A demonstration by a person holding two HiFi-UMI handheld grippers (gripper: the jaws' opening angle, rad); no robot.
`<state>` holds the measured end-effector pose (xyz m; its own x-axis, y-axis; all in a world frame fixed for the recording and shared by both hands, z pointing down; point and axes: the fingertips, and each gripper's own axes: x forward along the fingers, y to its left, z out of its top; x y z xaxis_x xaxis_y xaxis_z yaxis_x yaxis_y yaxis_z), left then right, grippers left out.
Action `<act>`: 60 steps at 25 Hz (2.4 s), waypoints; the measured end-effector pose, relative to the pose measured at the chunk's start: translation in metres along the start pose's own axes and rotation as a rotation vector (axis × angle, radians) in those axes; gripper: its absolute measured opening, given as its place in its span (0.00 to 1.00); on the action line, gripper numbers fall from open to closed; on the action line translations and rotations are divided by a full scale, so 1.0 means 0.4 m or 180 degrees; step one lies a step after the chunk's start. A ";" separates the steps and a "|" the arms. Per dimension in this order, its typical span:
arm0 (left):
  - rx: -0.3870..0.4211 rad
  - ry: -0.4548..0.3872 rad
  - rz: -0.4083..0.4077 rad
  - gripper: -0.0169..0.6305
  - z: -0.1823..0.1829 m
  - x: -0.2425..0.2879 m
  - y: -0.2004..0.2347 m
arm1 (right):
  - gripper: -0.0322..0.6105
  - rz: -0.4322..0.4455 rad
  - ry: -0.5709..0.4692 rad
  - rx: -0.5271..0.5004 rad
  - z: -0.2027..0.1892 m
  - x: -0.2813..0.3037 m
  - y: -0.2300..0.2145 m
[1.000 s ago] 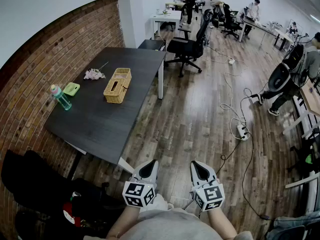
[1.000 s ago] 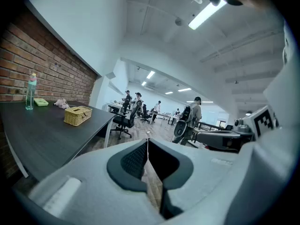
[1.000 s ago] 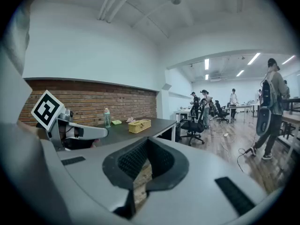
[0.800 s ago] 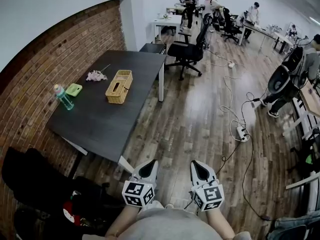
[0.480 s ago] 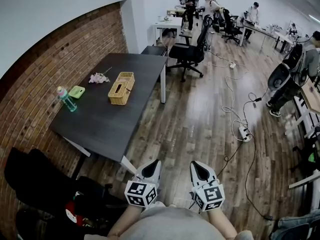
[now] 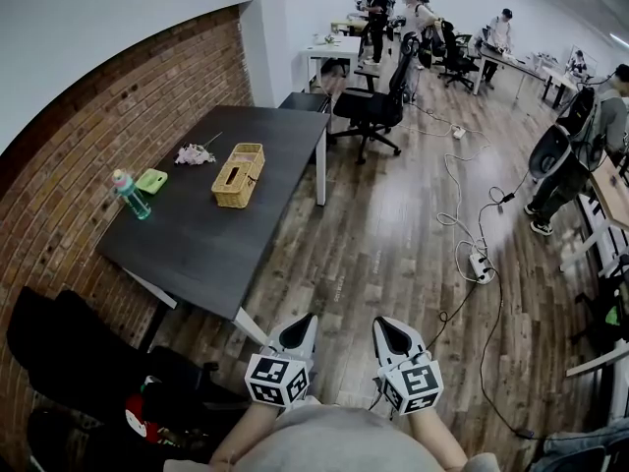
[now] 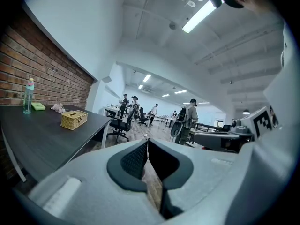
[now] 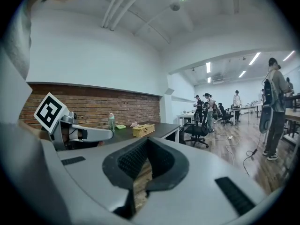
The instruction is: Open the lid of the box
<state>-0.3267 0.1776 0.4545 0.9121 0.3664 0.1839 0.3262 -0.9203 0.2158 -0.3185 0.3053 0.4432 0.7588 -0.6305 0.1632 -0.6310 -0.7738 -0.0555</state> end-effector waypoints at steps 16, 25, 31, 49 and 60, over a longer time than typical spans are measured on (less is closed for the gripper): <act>0.0054 0.0089 0.0074 0.06 -0.018 -0.001 -0.009 | 0.05 0.0192 0.0111 0.0077 -0.027 0.005 -0.010; 0.0044 0.0192 0.0037 0.14 -0.021 0.044 0.039 | 0.07 0.0221 0.0206 0.0121 -0.031 0.075 -0.041; 0.0052 0.0163 0.0016 0.18 0.007 0.131 0.113 | 0.14 0.0236 0.0233 0.0133 -0.024 0.189 -0.092; 0.0044 0.0068 0.0059 0.28 0.182 0.469 0.419 | 0.33 0.0358 0.0236 0.0186 0.101 0.673 -0.230; 0.0016 0.0098 0.0116 0.28 0.224 0.615 0.587 | 0.33 0.0322 0.0206 0.0305 0.111 0.875 -0.290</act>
<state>-0.0034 0.0393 0.4646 0.9153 0.3367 0.2211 0.2943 -0.9337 0.2037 0.0275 0.1716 0.4630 0.6782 -0.7027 0.2149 -0.6831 -0.7107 -0.1683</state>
